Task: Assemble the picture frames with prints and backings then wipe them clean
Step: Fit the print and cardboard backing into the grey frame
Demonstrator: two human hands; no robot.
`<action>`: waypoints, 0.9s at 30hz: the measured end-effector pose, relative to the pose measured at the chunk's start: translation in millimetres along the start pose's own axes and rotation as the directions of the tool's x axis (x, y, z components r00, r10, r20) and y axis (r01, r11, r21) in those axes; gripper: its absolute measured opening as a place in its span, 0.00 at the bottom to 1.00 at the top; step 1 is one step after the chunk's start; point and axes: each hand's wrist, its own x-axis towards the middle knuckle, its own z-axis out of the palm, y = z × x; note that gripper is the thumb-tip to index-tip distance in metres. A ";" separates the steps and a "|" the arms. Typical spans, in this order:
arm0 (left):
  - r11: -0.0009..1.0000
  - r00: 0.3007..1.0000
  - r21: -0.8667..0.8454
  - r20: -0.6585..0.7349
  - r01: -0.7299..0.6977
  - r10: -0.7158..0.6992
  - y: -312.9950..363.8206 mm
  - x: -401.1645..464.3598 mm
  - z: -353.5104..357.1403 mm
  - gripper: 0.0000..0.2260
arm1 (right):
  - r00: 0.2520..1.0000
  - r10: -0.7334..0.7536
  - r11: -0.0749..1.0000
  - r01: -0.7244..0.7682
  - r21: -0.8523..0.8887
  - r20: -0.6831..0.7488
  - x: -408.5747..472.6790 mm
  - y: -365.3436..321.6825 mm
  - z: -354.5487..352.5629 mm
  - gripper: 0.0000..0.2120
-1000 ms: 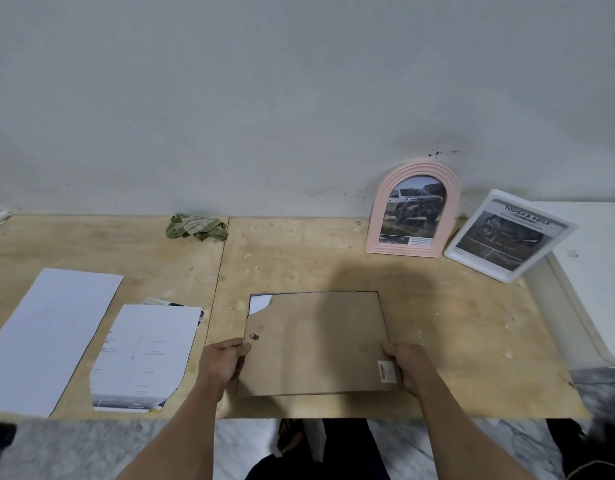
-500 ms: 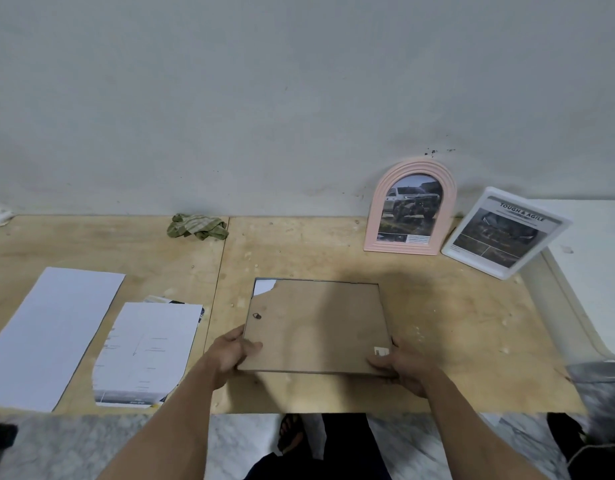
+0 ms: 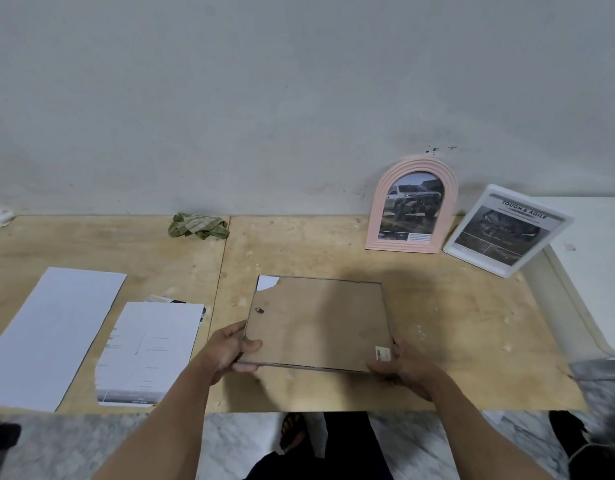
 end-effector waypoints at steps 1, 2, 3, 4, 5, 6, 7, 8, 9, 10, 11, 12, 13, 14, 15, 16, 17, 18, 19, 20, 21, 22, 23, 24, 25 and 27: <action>1.000 1.000 0.002 -0.010 0.002 -0.002 0.7 0.5 0.3 0.17 | 1.000 -0.006 1.000 0.006 -0.008 -0.008 0.2 -1.2 0.5 0.27; 1.000 1.000 0.008 -0.018 0.002 -0.002 0.7 0.8 0.8 0.16 | 1.000 -0.007 0.999 0.006 -0.033 -0.027 0.5 -1.8 1.5 0.27; 1.000 1.000 0.016 -0.023 0.005 -0.005 0.7 0.7 1.3 0.16 | 0.999 -0.008 0.998 0.005 -0.058 -0.048 0.9 -2.2 2.1 0.28; 1.000 1.000 0.019 -0.025 0.009 -0.009 0.0 1.2 1.7 0.15 | 0.998 -0.003 0.997 -0.001 -0.078 -0.062 1.1 -2.2 2.0 0.28; 1.000 1.000 0.021 -0.025 0.016 -0.016 -0.9 1.1 1.9 0.15 | 0.998 0.010 0.997 -0.014 -0.074 -0.056 0.3 -3.2 2.2 0.28; 0.999 0.999 0.023 -0.023 0.025 -0.025 -2.0 1.0 1.9 0.15 | 0.999 0.028 0.997 -0.031 -0.066 -0.040 -0.3 -4.6 2.1 0.27; 0.999 0.999 0.026 -0.019 0.036 -0.036 -3.6 1.0 1.5 0.14 | 0.999 0.049 0.997 -0.050 -0.055 -0.022 -1.6 -7.6 2.2 0.25; 0.999 0.999 0.026 -0.014 0.047 -0.047 -5.6 1.5 1.0 0.13 | 0.998 0.065 0.996 -0.066 -0.055 -0.022 -1.5 -11.2 1.3 0.23; 0.998 0.999 0.018 -0.010 0.054 -0.053 -7.1 1.4 -0.7 0.12 | 0.996 0.076 0.996 -0.078 -0.045 -0.049 0.0 -16.2 1.9 0.19; 0.999 0.998 0.003 -0.012 0.054 -0.054 -8.9 1.8 -1.4 0.11 | 0.990 0.088 0.995 -0.091 -0.025 -0.112 2.2 -20.5 1.1 0.15; 0.999 0.999 -0.010 -0.019 0.043 -0.043 -9.1 2.1 -2.3 0.10 | 0.978 0.100 0.995 -0.100 0.011 -0.184 3.7 -26.1 1.4 0.13; 0.999 0.999 -0.021 -0.028 0.030 -0.030 -9.3 3.5 -2.7 0.10 | 0.962 0.099 0.995 -0.092 0.037 -0.254 5.7 -30.9 1.0 0.13; 0.999 0.999 -0.030 -0.044 0.018 -0.019 -9.2 5.3 -3.6 0.10 | 0.948 0.084 0.996 -0.078 0.032 -0.307 8.1 -34.5 1.5 0.14; 0.999 0.998 -0.041 -0.063 0.011 -0.014 -8.6 7.2 -4.0 0.09 | 0.937 0.054 0.998 -0.061 -0.010 -0.345 9.7 -37.4 2.6 0.14; 0.999 0.997 -0.052 -0.080 0.012 -0.016 -7.7 7.9 -3.7 0.09 | 0.926 0.018 0.998 -0.037 -0.041 -0.377 10.5 -39.1 4.9 0.13; 0.998 0.996 -0.058 -0.090 0.012 -0.018 -6.2 8.4 -2.9 0.09 | 0.911 -0.026 0.998 -0.002 -0.067 -0.412 11.6 -40.6 6.9 0.13; 0.999 0.995 -0.052 -0.100 0.013 -0.019 -4.7 9.4 -2.2 0.10 | 0.892 -0.069 0.996 0.037 -0.079 -0.446 12.2 -43.0 9.6 0.13; 0.999 0.994 -0.040 -0.110 0.011 -0.015 -2.0 9.3 -1.3 0.10 | 0.876 -0.110 0.993 0.075 -0.093 -0.470 11.4 -48.1 13.2 0.13; 1.000 0.992 -0.016 -0.126 0.008 -0.010 1.3 9.7 -0.1 0.11 | 0.860 -0.152 0.988 0.116 -0.104 -0.486 11.2 -55.1 16.5 0.13; 1.000 0.989 0.017 -0.145 -0.001 0.004 6.9 10.4 0.6 0.11 | 0.845 -0.193 0.981 0.157 -0.114 -0.499 9.4 -66.3 20.1 0.13; 0.998 0.985 0.066 -0.167 -0.022 0.033 14.6 9.3 3.1 0.11 | 0.826 -0.242 0.970 0.204 -0.131 -0.508 7.9 -79.8 24.5 0.13; 0.988 0.977 0.141 -0.194 -0.060 0.087 24.0 10.2 6.9 0.13 | 0.797 -0.314 0.949 0.253 -0.186 -0.517 6.0 -95.0 28.8 0.14; 0.964 0.963 0.245 -0.217 -0.106 0.161 35.0 10.8 11.7 0.17 | 0.752 -0.400 0.916 0.302 -0.266 -0.524 4.1 -109.9 33.5 0.16; 0.922 0.939 0.350 -0.233 -0.162 0.253 49.9 8.1 19.3 0.21 | 0.697 -0.483 0.873 0.339 -0.350 -0.529 -0.5 -127.0 39.7 0.18; 0.875 0.907 0.424 -0.230 -0.233 0.353 68.2 3.1 30.2 0.23 | 0.638 -0.556 0.828 0.367 -0.424 -0.534 -4.7 -142.5 47.2 0.19; 0.790 0.831 0.448 -0.162 -0.419 0.533 110.0 -10.9 58.0 0.20 | 0.537 -0.651 0.756 0.389 -0.526 -0.537 -16.5 -170.3 68.8 0.20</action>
